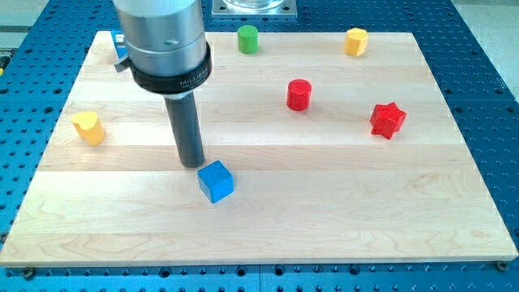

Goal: Move the cube bottom right

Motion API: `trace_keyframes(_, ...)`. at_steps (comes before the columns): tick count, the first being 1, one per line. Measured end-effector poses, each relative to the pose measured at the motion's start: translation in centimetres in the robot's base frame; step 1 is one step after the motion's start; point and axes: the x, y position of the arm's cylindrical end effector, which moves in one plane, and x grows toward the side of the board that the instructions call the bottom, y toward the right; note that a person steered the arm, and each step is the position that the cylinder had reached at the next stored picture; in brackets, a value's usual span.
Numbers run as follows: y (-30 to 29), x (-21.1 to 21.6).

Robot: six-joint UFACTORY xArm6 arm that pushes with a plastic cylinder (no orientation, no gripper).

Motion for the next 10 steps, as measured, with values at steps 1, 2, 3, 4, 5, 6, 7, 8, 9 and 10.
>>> trace_keyframes(1, 4.4, 1.8)
trace_keyframes(2, 8.5, 1.8)
trace_keyframes(3, 0.6, 1.6)
trace_keyframes(4, 0.6, 3.0)
trace_keyframes(5, 8.3, 5.1)
trace_keyframes(6, 10.1, 5.3)
trace_keyframes(7, 4.8, 6.7)
trace_keyframes(8, 12.0, 8.6)
trace_keyframes(9, 20.8, 8.6)
trace_keyframes(10, 22.6, 8.1)
